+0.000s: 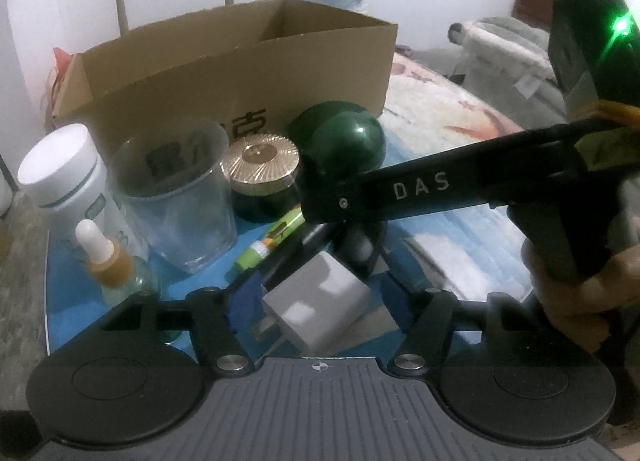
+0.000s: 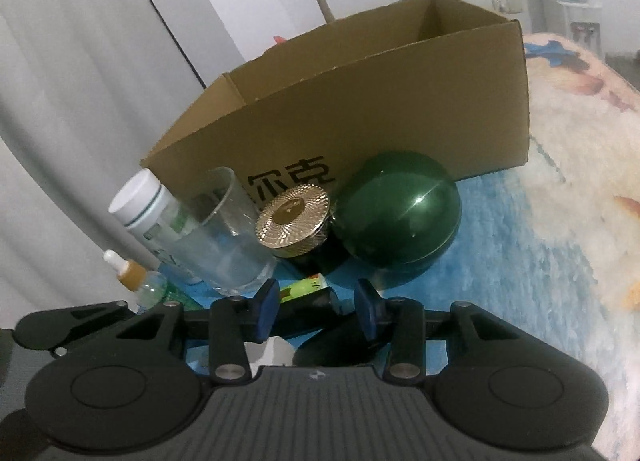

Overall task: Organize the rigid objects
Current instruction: 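Lower the right tool onto the black cylindrical battery and close it, then lift the black battery off the table with the right tool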

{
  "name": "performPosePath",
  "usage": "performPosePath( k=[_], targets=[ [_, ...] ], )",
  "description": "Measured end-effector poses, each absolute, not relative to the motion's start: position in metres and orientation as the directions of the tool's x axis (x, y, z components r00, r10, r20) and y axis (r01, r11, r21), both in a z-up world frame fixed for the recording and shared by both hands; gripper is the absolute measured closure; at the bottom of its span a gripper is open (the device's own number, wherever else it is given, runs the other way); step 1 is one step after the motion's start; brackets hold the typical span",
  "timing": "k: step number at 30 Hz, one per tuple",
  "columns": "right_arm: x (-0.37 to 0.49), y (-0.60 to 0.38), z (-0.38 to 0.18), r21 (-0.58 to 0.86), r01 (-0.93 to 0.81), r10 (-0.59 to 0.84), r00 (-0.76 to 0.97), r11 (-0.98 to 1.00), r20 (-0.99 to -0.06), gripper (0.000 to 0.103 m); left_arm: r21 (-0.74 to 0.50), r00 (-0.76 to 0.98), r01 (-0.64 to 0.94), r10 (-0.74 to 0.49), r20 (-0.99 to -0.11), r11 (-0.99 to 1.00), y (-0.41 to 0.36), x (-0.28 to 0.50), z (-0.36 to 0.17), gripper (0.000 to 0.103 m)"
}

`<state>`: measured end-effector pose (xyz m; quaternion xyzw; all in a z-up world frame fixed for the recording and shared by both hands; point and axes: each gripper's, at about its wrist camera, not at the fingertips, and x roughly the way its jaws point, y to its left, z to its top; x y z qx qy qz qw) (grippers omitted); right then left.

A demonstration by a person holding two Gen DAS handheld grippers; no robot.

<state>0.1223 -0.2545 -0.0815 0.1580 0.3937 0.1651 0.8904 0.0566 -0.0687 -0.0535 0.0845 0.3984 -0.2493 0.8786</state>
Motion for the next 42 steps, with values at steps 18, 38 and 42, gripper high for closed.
performPosePath(
  k=[18, 38, 42],
  targets=[
    [0.108, -0.255, -0.090, 0.321, -0.143, 0.334, 0.646, 0.936, -0.686, 0.058, -0.044, 0.532, 0.522, -0.366, -0.764, 0.852, -0.073, 0.056, -0.058, 0.030],
    [0.078, -0.260, -0.085, 0.266, -0.098, 0.264, 0.650, 0.959, -0.713, 0.058, -0.047, 0.516, 0.561, -0.393, -0.761, 0.827, -0.080, 0.040, -0.058, 0.031],
    [0.073, -0.264, -0.084, 0.266, -0.083, 0.254, 0.651, 0.960, -0.715, 0.058, -0.045, 0.509, 0.578, -0.403, -0.761, 0.815, -0.083, 0.037, -0.058, 0.031]
  ],
)
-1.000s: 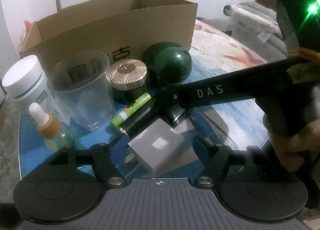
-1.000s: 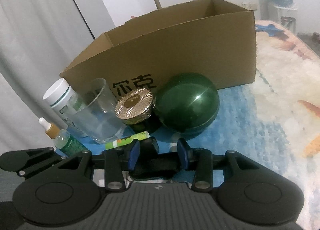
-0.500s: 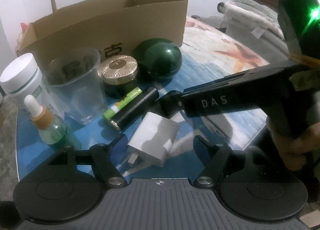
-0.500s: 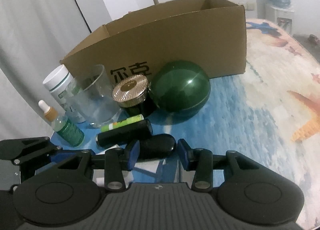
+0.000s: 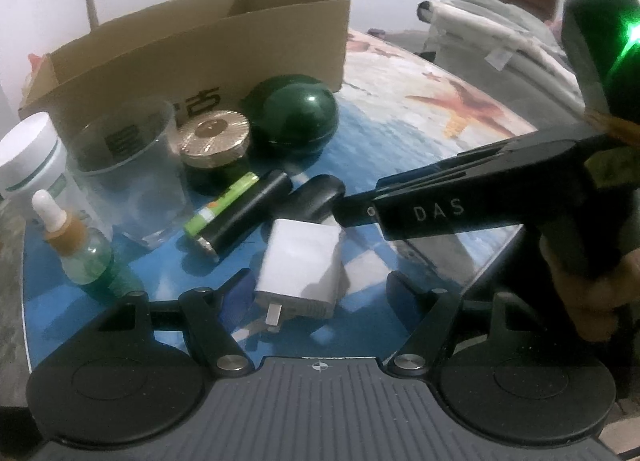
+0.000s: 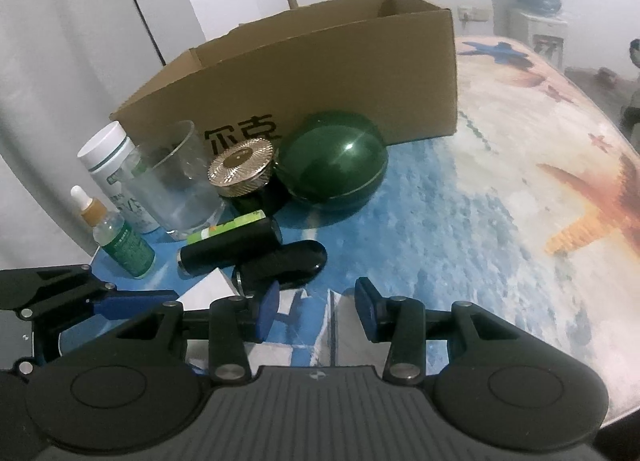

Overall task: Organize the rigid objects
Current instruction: 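Lift the black battery off the table with the right tool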

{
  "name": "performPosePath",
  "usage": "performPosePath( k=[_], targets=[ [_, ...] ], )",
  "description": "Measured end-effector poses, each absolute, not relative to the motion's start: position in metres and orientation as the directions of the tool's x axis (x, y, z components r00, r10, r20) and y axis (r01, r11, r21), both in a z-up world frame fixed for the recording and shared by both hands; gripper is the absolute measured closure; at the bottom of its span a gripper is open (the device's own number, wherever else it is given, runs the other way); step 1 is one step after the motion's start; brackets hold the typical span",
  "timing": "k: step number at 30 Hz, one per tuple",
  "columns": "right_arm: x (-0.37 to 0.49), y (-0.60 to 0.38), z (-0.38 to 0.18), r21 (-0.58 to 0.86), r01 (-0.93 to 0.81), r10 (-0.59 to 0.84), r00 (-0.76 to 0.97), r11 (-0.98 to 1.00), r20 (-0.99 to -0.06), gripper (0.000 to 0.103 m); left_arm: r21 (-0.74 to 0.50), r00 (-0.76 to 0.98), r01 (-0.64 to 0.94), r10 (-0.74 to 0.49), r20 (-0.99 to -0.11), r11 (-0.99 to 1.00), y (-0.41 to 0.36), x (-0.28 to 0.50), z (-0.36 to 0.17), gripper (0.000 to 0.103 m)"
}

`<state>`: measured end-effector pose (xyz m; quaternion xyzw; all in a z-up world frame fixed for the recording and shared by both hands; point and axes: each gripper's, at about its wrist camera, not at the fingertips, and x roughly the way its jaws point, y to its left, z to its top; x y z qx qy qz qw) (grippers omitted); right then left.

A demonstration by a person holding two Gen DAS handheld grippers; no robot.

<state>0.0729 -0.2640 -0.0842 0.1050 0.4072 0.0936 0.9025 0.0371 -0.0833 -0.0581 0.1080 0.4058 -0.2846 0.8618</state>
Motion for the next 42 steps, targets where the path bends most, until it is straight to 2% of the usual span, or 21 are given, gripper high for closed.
performPosePath(
  k=[10, 17, 22, 31, 42],
  targets=[
    [0.066, -0.274, -0.080, 0.269, -0.055, 0.237, 0.662, 0.962, -0.711, 0.058, -0.047, 0.506, 0.589, -0.413, -0.757, 0.807, -0.086, 0.035, -0.058, 0.031],
    [0.063, -0.289, -0.058, 0.306, -0.050, 0.247, 0.721, 0.951, -0.647, 0.057, -0.064, 0.547, 0.567, -0.434, -0.716, 0.821, -0.073, 0.033, -0.047, 0.029],
    [0.075, -0.290, -0.051, 0.368, -0.082, 0.308, 0.727, 0.926, -0.614, 0.057, -0.075, 0.606, 0.499, -0.410, -0.682, 0.863, -0.056, 0.036, -0.041, 0.029],
    [0.106, -0.261, -0.060, 0.406, -0.142, 0.390, 0.667, 0.903, -0.634, 0.057, -0.081, 0.598, 0.448, -0.366, -0.713, 0.891, -0.052, 0.054, -0.050, 0.033],
    [0.124, -0.252, -0.075, 0.447, -0.154, 0.440, 0.615, 0.881, -0.655, 0.061, -0.146, 0.564, 0.431, -0.392, -0.726, 0.891, -0.050, 0.071, -0.052, 0.030]
  ],
)
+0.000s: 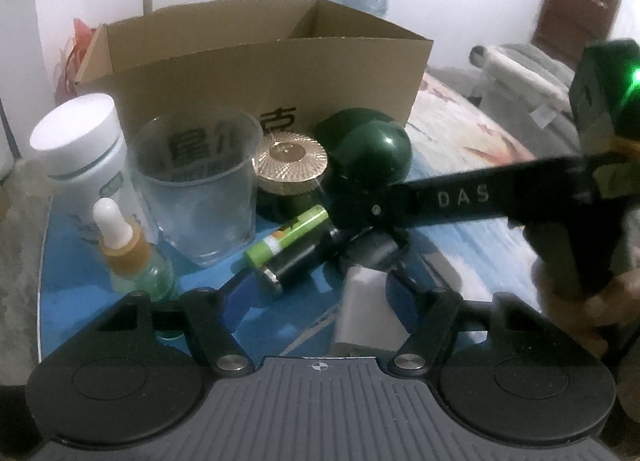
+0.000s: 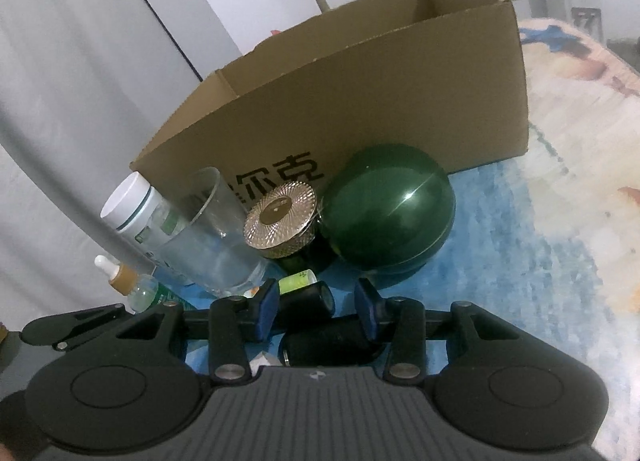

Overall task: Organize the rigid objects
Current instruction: 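Lift the black battery off the table with the right tool, then carry the black battery into the cardboard box and open the right tool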

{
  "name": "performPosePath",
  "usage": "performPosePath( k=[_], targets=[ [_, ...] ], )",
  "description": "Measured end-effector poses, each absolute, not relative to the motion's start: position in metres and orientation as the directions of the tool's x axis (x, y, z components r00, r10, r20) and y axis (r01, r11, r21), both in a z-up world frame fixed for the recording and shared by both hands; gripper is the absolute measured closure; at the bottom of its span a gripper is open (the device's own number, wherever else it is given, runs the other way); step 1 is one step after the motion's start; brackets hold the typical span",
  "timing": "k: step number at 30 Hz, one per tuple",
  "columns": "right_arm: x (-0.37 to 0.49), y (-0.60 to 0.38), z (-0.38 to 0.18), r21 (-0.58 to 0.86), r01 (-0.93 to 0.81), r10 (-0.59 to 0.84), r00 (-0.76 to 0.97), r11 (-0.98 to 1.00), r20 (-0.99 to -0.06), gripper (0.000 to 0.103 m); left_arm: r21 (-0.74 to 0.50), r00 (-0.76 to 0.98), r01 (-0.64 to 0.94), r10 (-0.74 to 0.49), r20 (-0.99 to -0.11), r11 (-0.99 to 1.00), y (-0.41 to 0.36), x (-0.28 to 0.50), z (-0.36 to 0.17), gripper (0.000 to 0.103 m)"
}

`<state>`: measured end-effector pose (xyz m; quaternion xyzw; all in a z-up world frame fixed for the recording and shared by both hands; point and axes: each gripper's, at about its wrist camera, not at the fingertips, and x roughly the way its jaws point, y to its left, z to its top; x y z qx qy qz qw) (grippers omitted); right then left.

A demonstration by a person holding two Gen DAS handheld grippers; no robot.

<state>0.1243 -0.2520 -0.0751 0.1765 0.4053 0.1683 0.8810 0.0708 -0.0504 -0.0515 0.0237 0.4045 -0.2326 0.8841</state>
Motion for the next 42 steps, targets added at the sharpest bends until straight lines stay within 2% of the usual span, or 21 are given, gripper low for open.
performPosePath(
  k=[6, 16, 28, 37, 42],
  targets=[
    [0.126, -0.250, -0.077, 0.474, -0.174, 0.475, 0.598, 0.863, -0.645, 0.069, -0.187, 0.538, 0.412, -0.404, -0.740, 0.892, -0.050, 0.080, -0.052, 0.031],
    [0.116, -0.259, -0.073, 0.500, -0.138, 0.470, 0.616, 0.855, -0.632, 0.069, -0.210, 0.525, 0.423, -0.427, -0.736, 0.881, -0.057, 0.083, -0.051, 0.033],
    [0.101, -0.272, -0.050, 0.545, -0.079, 0.445, 0.680, 0.835, -0.583, 0.069, -0.207, 0.588, 0.444, -0.458, -0.666, 0.872, -0.061, 0.075, -0.027, 0.033],
    [0.089, -0.273, 0.006, 0.519, -0.124, 0.415, 0.762, 0.846, -0.496, 0.069, -0.189, 0.678, 0.451, -0.473, -0.563, 0.872, -0.060, 0.066, 0.018, 0.033],
    [0.113, -0.271, 0.042, 0.477, -0.172, 0.404, 0.802, 0.862, -0.441, 0.069, -0.152, 0.741, 0.444, -0.458, -0.491, 0.883, -0.063, 0.082, 0.049, 0.033]
  ],
)
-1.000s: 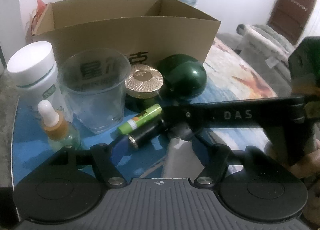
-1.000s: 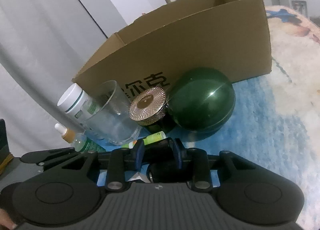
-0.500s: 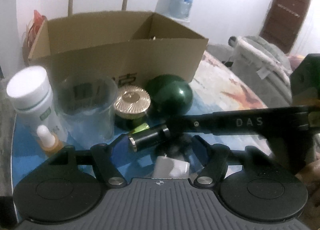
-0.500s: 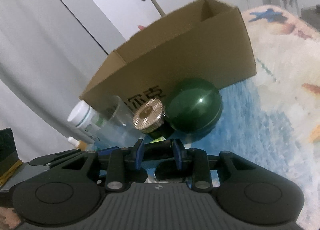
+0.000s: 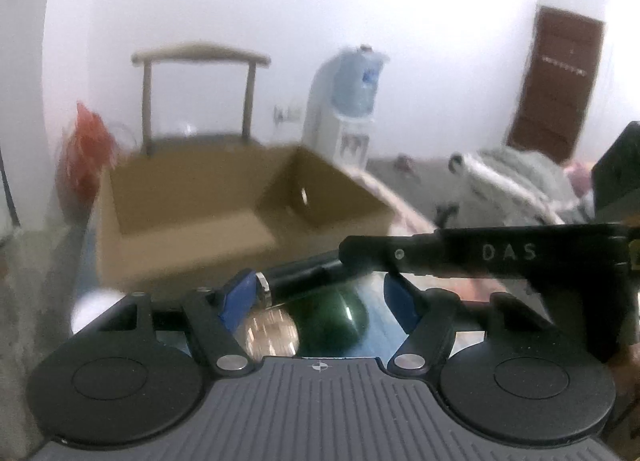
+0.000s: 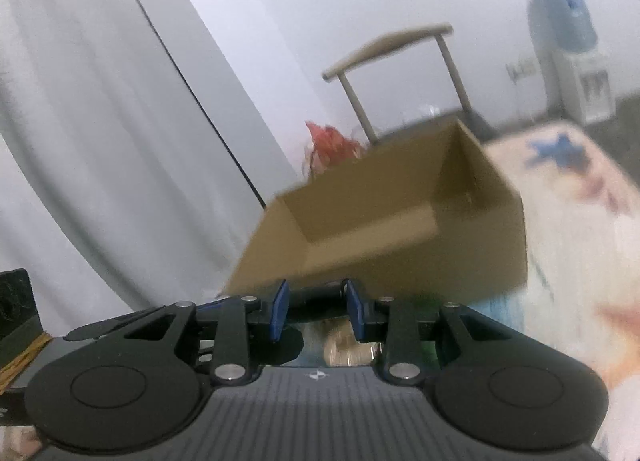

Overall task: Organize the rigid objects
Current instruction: 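Carry the black battery into the cardboard box and open the right tool, then move the right tool to the green AA battery and grasp it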

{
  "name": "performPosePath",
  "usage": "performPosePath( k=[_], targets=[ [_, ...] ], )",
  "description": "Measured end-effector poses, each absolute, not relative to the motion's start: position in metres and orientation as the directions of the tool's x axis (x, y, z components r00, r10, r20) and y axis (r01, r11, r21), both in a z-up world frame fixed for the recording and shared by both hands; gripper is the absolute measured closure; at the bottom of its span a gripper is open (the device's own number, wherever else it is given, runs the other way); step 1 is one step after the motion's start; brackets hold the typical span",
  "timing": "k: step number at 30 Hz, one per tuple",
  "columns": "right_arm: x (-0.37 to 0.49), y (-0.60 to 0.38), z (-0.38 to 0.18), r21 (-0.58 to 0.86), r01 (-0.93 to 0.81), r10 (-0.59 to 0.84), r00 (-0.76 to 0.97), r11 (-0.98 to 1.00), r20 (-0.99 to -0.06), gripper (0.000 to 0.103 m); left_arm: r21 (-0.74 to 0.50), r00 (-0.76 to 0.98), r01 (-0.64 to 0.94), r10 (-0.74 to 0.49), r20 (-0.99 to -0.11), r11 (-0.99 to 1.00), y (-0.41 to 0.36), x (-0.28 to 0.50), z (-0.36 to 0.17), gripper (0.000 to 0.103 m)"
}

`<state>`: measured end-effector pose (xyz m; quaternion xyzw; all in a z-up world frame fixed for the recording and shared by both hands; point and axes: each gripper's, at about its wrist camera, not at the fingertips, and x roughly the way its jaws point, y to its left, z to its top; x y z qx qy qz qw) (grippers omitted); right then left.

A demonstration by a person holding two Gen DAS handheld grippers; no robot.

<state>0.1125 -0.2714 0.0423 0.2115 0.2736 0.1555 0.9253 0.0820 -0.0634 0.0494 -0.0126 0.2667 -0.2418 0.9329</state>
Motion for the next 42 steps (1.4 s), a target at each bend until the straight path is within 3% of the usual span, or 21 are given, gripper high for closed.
performPosePath(
  k=[6, 13, 17, 24, 32, 38, 42],
  targets=[
    [0.191, -0.272, 0.063, 0.455, -0.198, 0.424, 0.772, 0.868, -0.473, 0.069, -0.107, 0.763, 0.412, -0.407, -0.502, 0.905, -0.066, 0.140, 0.068, 0.033],
    [0.313, -0.270, 0.034, 0.507, -0.127, 0.462, 0.635, 0.853, -0.619, 0.070, -0.103, 0.682, 0.311, -0.298, -0.668, 0.945, -0.064, 0.243, 0.044, 0.033],
    [0.336, -0.266, 0.024, 0.466, -0.089, 0.404, 0.655, 0.881, -0.638, 0.069, -0.088, 0.686, 0.238, -0.232, -0.689, 0.967, -0.054, 0.257, 0.035, 0.029],
    [0.298, -0.285, 0.043, 0.501, -0.102, 0.411, 0.720, 0.860, -0.559, 0.069, -0.122, 0.743, 0.239, -0.262, -0.616, 0.964, -0.029, 0.214, 0.063, 0.024],
    [0.187, -0.310, 0.066, 0.501, -0.138, 0.397, 0.796, 0.854, -0.457, 0.069, -0.130, 0.775, 0.339, -0.355, -0.523, 0.932, -0.022, 0.134, 0.088, 0.020],
    [0.130, -0.297, 0.041, 0.500, -0.137, 0.412, 0.765, 0.855, -0.495, 0.069, -0.121, 0.694, 0.475, -0.455, -0.558, 0.872, -0.042, 0.071, 0.060, 0.020],
    [0.120, -0.277, 0.012, 0.476, -0.129, 0.417, 0.708, 0.870, -0.570, 0.069, -0.099, 0.637, 0.493, -0.437, -0.635, 0.864, -0.063, 0.058, 0.019, 0.024]
  ],
)
